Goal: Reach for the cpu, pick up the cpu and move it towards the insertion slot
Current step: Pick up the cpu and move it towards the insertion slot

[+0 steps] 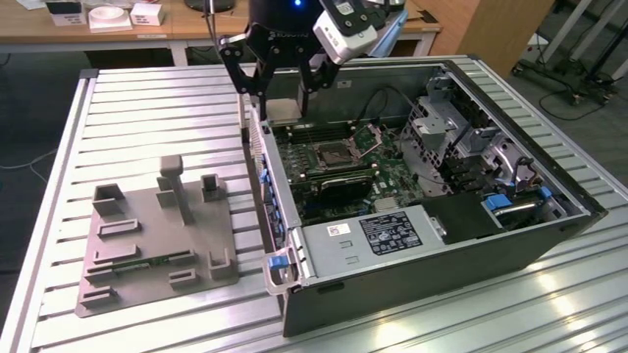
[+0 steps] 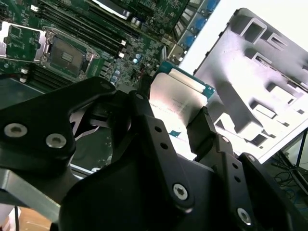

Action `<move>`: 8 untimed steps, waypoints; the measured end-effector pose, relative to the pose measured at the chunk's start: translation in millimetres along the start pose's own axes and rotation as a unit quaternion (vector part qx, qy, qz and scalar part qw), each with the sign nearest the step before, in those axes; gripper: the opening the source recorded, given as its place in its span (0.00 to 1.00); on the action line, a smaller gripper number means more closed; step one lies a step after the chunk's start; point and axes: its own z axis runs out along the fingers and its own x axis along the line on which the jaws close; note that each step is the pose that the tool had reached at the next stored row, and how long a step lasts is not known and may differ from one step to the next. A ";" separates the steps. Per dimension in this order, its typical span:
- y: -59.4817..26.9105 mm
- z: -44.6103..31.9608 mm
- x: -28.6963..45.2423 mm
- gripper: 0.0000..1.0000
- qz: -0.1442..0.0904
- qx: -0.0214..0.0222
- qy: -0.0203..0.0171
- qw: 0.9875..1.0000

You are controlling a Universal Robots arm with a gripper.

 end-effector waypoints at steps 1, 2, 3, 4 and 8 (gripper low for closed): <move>0.0 0.1 -1.5 0.54 0.000 0.000 0.000 1.000; 0.1 0.2 -2.9 0.54 0.000 0.000 0.000 1.000; 0.1 0.4 -4.6 0.54 0.000 0.000 0.000 1.000; 0.2 0.5 -6.6 0.54 0.000 0.000 0.000 1.000; 0.7 1.3 -13.0 0.54 0.000 0.000 0.000 1.000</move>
